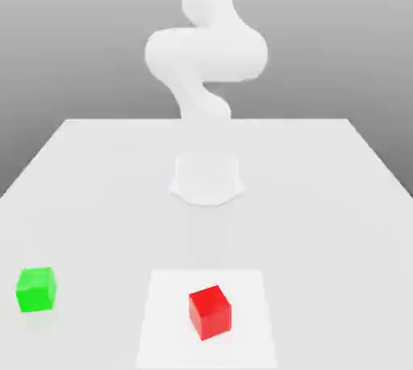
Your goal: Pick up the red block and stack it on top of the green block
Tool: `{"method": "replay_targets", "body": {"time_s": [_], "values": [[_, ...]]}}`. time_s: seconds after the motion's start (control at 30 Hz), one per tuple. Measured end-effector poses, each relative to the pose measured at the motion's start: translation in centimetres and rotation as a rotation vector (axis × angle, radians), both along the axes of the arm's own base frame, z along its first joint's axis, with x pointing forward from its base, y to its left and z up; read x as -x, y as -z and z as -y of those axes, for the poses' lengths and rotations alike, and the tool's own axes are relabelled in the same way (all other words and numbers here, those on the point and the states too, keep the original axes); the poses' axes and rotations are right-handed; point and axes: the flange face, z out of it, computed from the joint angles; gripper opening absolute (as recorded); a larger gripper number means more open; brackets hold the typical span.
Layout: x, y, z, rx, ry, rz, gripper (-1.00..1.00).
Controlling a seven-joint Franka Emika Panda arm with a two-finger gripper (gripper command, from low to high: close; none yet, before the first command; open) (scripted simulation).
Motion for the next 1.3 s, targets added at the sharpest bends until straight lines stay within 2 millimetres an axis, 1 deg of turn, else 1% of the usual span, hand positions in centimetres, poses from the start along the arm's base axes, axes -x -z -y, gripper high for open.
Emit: {"method": "replay_targets", "body": {"time_s": [0.07,0.17,0.27,0.37,0.43,0.5,0.63,0.7,0.77,0.9,0.93,1.1,1.13,1.2,1.3], "values": [[-2.6,4.2,0.0,0.013,-0.035,-0.069,0.0],[-5.4,10.4,-0.1,0.032,-0.085,-0.166,0.0],[-7.3,16.8,-0.3,0.051,-0.136,-0.262,0.0],[-8.2,23.3,-0.6,0.072,-0.186,-0.357,0.0],[-8.3,27.6,-0.7,0.087,-0.219,-0.421,0.0],[-8.0,31.8,-0.8,0.102,-0.253,-0.484,0.0],[-6.3,39.9,-0.9,0.134,-0.321,-0.611,0.0],[-4.9,43.7,-0.8,0.15,-0.354,-0.674,0.0],[-4.4,46.4,-0.7,0.157,-0.366,-0.697,0.0],[-4.2,51.0,-0.7,0.159,-0.37,-0.704,0.0],[-4.1,51.7,-0.7,0.159,-0.37,-0.705,-1.0],[-4.1,51.7,-0.7,0.158,-0.37,-0.706,-1.0],[-4.1,52.1,-0.7,0.158,-0.37,-0.706,-1.0],[-4.2,50.9,-0.7,0.159,-0.37,-0.706,-1.0],[-4.2,47.9,-0.7,0.159,-0.371,-0.705,-1.0]]}}
